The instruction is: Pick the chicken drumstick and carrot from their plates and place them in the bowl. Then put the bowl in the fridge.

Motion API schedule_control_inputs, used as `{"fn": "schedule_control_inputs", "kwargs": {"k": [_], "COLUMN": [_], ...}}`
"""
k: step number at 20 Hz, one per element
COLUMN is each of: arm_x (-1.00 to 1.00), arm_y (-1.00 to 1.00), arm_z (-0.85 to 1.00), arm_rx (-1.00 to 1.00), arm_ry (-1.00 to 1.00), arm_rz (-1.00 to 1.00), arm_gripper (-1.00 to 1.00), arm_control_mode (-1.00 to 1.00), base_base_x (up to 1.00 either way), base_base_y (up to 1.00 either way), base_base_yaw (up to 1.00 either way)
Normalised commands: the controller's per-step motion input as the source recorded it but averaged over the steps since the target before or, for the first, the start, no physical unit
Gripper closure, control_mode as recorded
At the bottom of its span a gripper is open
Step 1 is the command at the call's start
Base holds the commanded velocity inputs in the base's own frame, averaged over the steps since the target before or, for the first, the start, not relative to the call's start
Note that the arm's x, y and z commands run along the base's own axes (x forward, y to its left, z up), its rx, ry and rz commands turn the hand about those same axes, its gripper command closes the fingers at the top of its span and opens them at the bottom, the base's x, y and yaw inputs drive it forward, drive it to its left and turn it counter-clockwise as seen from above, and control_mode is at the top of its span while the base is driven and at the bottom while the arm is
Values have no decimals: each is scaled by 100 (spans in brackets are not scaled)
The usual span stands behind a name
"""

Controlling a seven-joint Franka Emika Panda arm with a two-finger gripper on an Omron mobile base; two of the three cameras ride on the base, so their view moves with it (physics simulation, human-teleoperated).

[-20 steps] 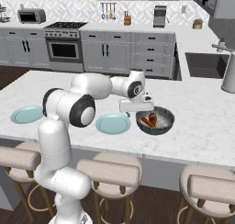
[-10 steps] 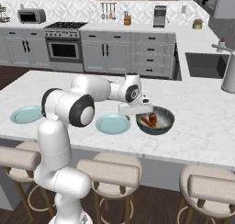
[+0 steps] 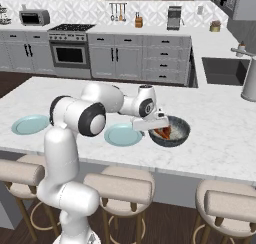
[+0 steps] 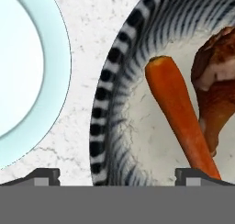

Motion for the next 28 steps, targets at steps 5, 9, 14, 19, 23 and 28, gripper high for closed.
{"fn": "schedule_control_inputs", "kwargs": {"k": [5, 9, 14, 19, 23, 28], "arm_x": [4, -2, 0, -1, -65, -100], "arm_y": [-14, 0, 0, 0, 24, 89], "arm_z": [-26, -9, -35, -31, 71, 90], "arm_rx": [0, 0, 0, 0, 0, -2], "arm_ry": [0, 0, -2, -6, -16, -6], "arm_rz": [2, 3, 4, 8, 27, 41], "arm_gripper": [-100, 100, 100, 100, 100, 100], "arm_control_mode": [-100, -100, -100, -100, -100, -100], "base_base_x": [0, 0, 0, 0, 0, 0], "base_base_y": [0, 0, 0, 0, 0, 0], "base_base_yaw": [0, 0, 0, 0, 0, 0]}}
